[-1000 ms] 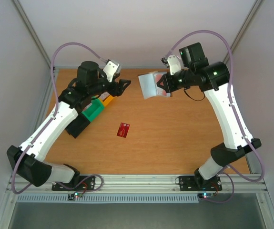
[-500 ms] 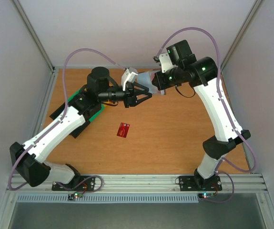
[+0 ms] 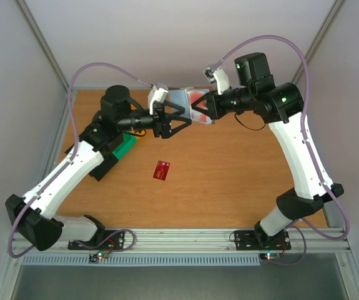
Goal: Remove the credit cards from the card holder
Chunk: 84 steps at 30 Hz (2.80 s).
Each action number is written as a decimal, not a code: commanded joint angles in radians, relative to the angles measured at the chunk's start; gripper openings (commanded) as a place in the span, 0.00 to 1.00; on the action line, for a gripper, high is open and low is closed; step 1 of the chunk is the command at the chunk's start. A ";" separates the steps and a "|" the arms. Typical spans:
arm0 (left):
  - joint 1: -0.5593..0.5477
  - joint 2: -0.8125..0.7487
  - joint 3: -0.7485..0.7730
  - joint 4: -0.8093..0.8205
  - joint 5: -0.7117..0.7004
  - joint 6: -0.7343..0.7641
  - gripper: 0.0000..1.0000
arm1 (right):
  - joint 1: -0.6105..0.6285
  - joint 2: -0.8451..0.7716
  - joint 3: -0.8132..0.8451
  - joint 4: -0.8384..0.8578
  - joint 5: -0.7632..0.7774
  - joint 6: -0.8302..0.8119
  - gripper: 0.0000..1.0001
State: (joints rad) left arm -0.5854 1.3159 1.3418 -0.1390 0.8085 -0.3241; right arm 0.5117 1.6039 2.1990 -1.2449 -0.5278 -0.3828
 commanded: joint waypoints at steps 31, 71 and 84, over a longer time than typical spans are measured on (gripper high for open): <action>0.075 -0.073 -0.039 0.012 0.214 0.119 0.00 | -0.143 -0.146 -0.247 0.191 -0.541 -0.050 0.50; 0.018 0.043 0.061 0.190 0.089 -0.108 0.65 | -0.173 -0.110 -0.189 0.025 -0.024 0.036 0.01; 0.008 0.074 0.062 -0.005 0.000 -0.109 0.45 | -0.173 -0.197 -0.261 0.149 -0.370 -0.093 0.01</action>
State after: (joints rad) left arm -0.5758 1.4063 1.4124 -0.1177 0.8127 -0.4587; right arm 0.3347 1.4300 1.9469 -1.1694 -0.7605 -0.4168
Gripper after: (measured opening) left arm 0.447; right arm 0.081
